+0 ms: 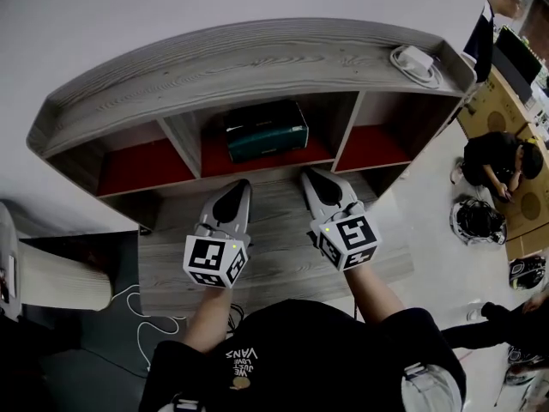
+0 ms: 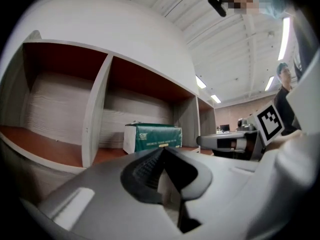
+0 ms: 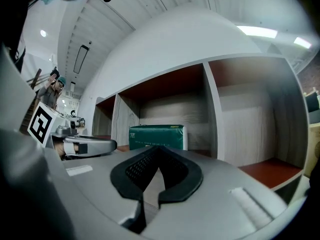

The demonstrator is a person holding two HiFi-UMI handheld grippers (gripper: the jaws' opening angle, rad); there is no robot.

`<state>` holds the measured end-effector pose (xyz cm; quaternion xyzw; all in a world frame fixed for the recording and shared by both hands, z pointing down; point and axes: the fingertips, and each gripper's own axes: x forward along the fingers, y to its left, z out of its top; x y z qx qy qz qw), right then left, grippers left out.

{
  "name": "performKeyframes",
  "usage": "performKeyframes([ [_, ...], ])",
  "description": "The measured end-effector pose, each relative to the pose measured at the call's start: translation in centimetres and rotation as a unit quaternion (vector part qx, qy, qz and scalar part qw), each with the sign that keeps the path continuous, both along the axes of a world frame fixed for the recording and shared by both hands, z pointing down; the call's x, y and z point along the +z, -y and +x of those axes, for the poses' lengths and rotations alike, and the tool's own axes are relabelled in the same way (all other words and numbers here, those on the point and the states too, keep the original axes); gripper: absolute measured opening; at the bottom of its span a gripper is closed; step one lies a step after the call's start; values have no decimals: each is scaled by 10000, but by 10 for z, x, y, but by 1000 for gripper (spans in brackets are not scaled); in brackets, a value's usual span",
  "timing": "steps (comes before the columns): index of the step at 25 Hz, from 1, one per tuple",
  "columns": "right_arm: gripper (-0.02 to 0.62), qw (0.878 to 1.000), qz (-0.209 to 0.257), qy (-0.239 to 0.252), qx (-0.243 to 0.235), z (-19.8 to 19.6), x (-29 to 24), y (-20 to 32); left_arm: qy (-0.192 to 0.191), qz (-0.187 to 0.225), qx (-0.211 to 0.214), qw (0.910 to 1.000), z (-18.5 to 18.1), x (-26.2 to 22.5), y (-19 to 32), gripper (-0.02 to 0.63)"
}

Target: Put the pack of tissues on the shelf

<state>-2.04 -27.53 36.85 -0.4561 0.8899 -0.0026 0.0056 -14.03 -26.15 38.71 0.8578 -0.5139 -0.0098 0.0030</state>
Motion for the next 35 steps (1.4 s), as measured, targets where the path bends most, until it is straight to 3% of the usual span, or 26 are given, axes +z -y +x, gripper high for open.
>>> performKeyframes([
  [12, 4, 9996, 151, 89, -217, 10, 10, -31, -51, 10, -81, 10000, 10, 11, -30, 52],
  [35, 4, 9965, -235, 186, -781, 44, 57, -100, -146, -111, -535, 9984, 46, 46, -108, 52],
])
